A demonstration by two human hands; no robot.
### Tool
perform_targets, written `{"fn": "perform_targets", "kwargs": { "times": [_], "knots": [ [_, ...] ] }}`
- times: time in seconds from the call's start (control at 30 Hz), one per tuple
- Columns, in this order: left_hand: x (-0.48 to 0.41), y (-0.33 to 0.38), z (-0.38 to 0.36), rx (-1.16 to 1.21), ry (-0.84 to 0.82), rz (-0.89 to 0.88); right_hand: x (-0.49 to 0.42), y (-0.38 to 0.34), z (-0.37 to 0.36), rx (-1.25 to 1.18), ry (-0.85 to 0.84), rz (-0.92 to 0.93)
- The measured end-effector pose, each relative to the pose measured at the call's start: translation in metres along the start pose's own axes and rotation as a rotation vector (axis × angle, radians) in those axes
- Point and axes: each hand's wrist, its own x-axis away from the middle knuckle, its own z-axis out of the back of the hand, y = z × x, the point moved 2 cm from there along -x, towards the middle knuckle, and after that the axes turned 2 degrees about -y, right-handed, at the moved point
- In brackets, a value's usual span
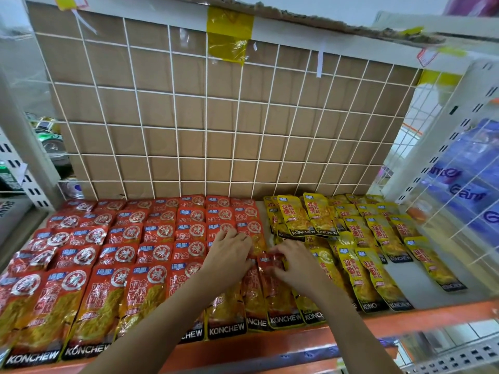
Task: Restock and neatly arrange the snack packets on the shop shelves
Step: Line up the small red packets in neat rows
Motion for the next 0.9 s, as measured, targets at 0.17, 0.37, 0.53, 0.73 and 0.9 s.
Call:
{"fn": "perform_targets", "kwargs": {
  "times": [0.17,0.37,0.53,0.73,0.9],
  "knots": [
    [-0.011,0.0,0.001,0.032,-0.036,0.0,0.001,0.003,-0.002,-0.034,0.018,0.006],
    [-0.017,0.0,0.004,0.257,-0.037,0.024,0.0,0.005,-0.005,-0.115,0.07,0.004],
    [-0.021,-0.001,0.003,0.412,0.006,0.07,0.003,0.005,-0.004,-0.166,0.111,-0.014],
    [-0.028,-0.008,0.001,0.508,0.031,0.149,0.006,0.005,-0.004,-0.224,0.133,-0.043],
    [-0.033,-0.019,0.006,0.615,0.067,0.182,0.008,0.004,-0.002,-0.285,0.143,-0.053]
  ]
}}
